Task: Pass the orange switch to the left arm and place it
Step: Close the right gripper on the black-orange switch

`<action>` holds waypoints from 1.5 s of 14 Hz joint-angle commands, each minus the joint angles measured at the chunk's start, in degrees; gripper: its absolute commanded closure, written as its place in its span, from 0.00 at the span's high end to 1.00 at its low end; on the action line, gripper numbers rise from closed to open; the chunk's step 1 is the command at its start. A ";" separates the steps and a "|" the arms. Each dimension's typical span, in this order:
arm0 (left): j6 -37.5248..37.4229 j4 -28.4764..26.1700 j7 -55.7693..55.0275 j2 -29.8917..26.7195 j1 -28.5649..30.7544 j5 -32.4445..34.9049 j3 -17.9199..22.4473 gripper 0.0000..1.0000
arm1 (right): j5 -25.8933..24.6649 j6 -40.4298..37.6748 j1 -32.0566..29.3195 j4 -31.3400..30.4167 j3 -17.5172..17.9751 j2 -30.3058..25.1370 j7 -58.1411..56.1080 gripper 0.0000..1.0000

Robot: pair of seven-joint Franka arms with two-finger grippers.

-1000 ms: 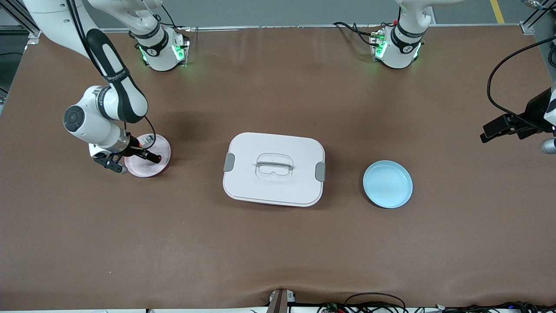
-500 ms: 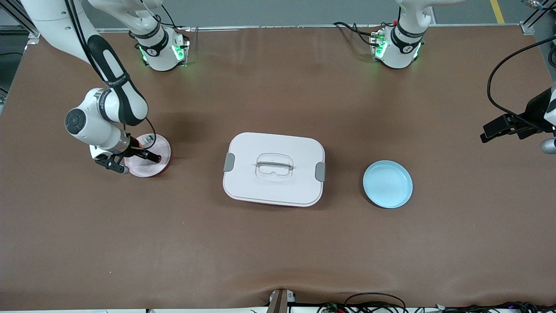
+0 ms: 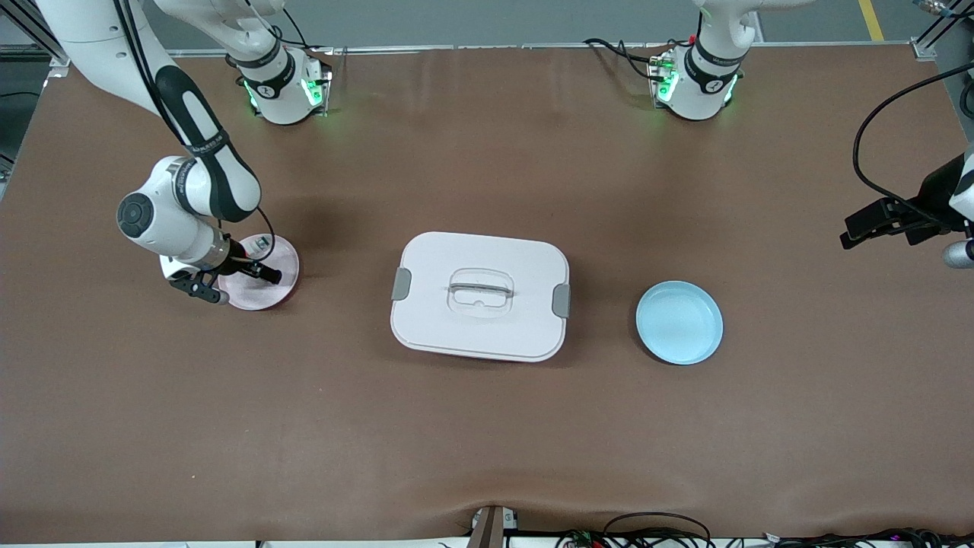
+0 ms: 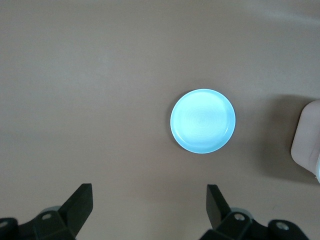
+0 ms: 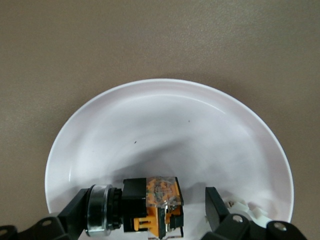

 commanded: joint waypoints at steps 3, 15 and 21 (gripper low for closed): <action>-0.16 0.26 1.52 -0.26 0.18 -0.43 -0.08 1.00 | 1.57 0.26 -0.15 -0.26 0.41 0.32 -0.90 0.29; 0.55 0.26 1.69 -0.09 -0.08 -0.34 -0.08 1.00 | 9.04 -21.86 -0.33 10.00 0.15 -1.87 2.43 0.00; 0.63 0.17 1.61 -0.09 0.01 -0.60 -0.17 1.00 | 9.04 -40.59 1.07 25.03 0.50 -2.06 22.02 0.00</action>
